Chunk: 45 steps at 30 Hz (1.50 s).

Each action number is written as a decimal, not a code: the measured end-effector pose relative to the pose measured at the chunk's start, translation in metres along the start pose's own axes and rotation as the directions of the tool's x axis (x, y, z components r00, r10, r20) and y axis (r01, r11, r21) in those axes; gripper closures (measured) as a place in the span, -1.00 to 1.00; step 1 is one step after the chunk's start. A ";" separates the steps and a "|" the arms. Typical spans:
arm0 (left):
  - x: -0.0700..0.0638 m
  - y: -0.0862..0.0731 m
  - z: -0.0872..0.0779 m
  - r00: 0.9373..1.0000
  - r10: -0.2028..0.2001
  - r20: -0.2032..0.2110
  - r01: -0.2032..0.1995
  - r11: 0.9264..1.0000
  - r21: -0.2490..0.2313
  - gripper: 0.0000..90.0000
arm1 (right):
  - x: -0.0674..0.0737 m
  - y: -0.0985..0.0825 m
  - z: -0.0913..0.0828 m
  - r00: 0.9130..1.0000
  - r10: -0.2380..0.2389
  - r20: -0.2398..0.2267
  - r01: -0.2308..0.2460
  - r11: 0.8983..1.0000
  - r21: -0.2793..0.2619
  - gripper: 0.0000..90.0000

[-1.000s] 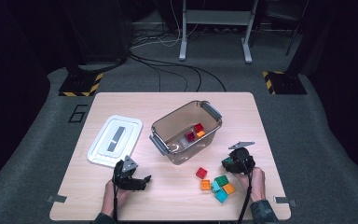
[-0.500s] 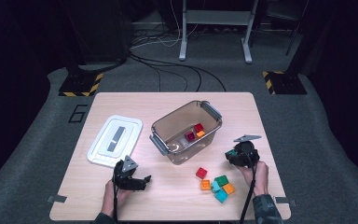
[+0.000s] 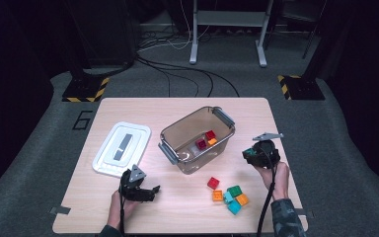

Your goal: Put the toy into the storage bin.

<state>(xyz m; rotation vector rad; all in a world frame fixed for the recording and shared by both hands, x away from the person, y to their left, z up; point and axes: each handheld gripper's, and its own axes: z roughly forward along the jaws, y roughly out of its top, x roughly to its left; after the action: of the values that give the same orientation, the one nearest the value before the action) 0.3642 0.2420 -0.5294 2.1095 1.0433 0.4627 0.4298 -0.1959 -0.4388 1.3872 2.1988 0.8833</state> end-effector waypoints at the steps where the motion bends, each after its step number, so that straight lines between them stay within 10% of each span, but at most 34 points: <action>1: 0.000 0.000 0.000 1.000 -0.001 0.000 0.001 1.000 -0.002 -0.71 | 0.000 0.002 -0.002 1.000 -0.004 0.003 0.004 1.000 -0.007 0.29; 45: 0.000 0.000 0.000 1.000 0.006 0.001 -0.006 1.000 0.003 -0.71 | 0.014 0.101 -0.042 0.991 -0.116 0.069 0.124 0.986 -0.111 0.29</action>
<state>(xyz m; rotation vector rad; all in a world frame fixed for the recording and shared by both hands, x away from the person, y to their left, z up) 0.3643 0.2424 -0.5292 2.1159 1.0386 0.4628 0.4636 -0.1650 -0.3389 1.1994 2.1247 0.8959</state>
